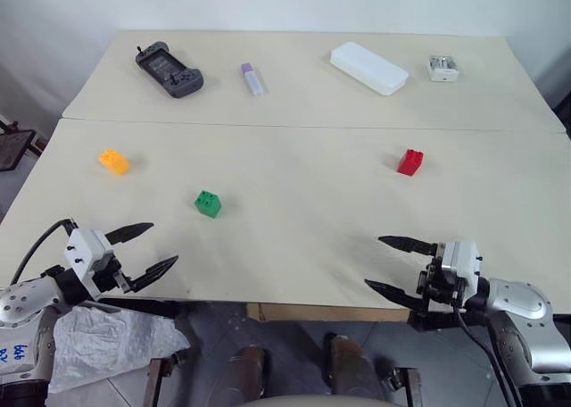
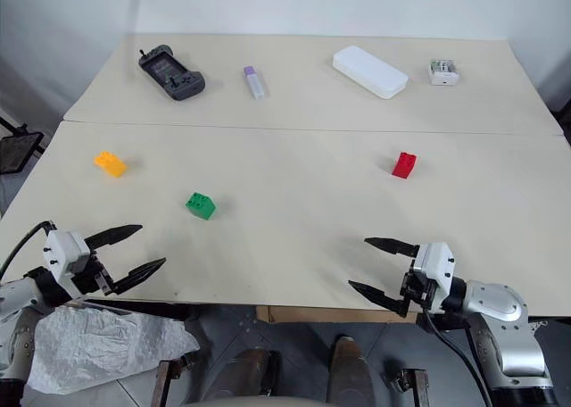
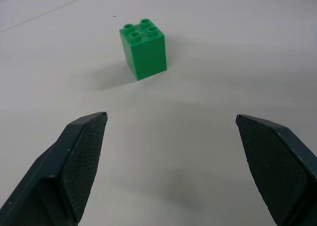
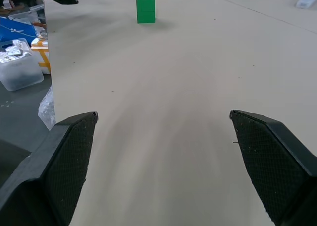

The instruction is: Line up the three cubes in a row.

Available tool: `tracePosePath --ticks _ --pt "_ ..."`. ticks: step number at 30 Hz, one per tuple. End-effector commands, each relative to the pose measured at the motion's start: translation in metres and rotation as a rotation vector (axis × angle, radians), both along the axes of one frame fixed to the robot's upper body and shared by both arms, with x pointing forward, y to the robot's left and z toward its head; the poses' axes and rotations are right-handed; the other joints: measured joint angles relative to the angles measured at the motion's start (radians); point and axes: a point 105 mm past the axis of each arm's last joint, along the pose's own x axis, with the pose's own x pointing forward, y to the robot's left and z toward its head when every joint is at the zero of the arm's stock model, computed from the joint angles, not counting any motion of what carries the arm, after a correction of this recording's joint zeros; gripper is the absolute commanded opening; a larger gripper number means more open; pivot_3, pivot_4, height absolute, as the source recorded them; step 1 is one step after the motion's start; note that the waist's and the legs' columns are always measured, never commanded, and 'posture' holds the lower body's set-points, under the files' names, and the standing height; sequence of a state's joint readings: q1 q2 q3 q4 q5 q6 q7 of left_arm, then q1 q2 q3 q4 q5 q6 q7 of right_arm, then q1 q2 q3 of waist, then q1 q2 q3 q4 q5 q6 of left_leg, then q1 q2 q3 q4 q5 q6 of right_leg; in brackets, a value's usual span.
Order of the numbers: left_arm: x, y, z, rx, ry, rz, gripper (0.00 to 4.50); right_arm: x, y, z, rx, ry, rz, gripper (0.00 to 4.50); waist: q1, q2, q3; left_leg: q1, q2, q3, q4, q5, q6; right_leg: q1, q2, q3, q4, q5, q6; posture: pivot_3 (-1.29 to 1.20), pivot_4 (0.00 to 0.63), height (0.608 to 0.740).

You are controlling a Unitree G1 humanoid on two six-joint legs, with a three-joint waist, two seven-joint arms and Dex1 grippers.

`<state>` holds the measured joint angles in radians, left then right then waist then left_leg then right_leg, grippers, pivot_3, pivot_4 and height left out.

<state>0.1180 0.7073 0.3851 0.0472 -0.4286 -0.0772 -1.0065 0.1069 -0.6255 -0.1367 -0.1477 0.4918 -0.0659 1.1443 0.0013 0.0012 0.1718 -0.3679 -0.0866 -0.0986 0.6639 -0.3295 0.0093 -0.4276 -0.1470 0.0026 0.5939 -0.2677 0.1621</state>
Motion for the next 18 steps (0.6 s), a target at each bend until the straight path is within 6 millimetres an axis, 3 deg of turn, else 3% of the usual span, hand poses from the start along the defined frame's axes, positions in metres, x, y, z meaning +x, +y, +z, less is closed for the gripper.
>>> tracePosePath --ticks 1,6,9,13,16,18 --pt "-0.002 0.004 0.008 0.001 -0.043 0.013 4.39 0.001 0.003 0.009 0.006 -0.055 0.009 4.5 0.0 0.0 0.0 0.0 0.0 0.0 0.0 0.0 0.0 0.0 0.0 0.0 0.0 0.0 0.0 0.0 0.15 0.74" --pt "-0.007 -0.009 0.009 -0.07 0.034 -0.026 4.39 0.009 0.001 0.021 0.073 -0.093 -0.063 4.5 -0.001 0.0 0.0 0.0 0.0 0.0 0.0 0.0 0.0 0.0 0.0 0.0 0.0 0.0 0.0 0.0 0.15 0.74" --pt "-0.007 -0.035 0.032 -0.247 0.007 -0.09 4.39 0.017 -0.025 0.033 0.13 -0.126 -0.259 4.5 0.007 0.0 0.0 0.0 0.0 0.0 0.0 0.0 0.0 0.0 0.0 0.0 0.001 0.0 0.0 0.0 0.15 0.74" --pt "-0.004 -0.073 0.046 -0.211 -0.073 -0.222 4.39 0.02 -0.072 0.028 0.142 -0.163 -0.563 4.5 0.027 0.0 0.0 0.0 -0.002 -0.001 0.001 0.0 0.001 0.001 -0.001 0.001 0.001 0.0 0.0 0.0 0.15 0.74" --pt "0.001 -0.092 0.044 -0.166 -0.093 -0.313 4.39 0.02 -0.087 0.02 0.11 -0.191 -0.701 4.5 0.023 0.0 -0.001 0.001 -0.002 0.0 0.001 0.0 0.0 0.001 -0.001 0.001 0.001 0.0 0.0 0.0 0.15 0.74" --pt "0.003 -0.1 0.04 -0.15 -0.088 -0.352 4.39 0.025 -0.083 0.019 0.108 -0.206 -0.734 4.5 0.016 0.001 -0.001 0.001 -0.004 0.001 0.001 0.0 0.0 0.0 0.0 0.001 0.001 0.0 0.0 0.0 0.15 0.74"
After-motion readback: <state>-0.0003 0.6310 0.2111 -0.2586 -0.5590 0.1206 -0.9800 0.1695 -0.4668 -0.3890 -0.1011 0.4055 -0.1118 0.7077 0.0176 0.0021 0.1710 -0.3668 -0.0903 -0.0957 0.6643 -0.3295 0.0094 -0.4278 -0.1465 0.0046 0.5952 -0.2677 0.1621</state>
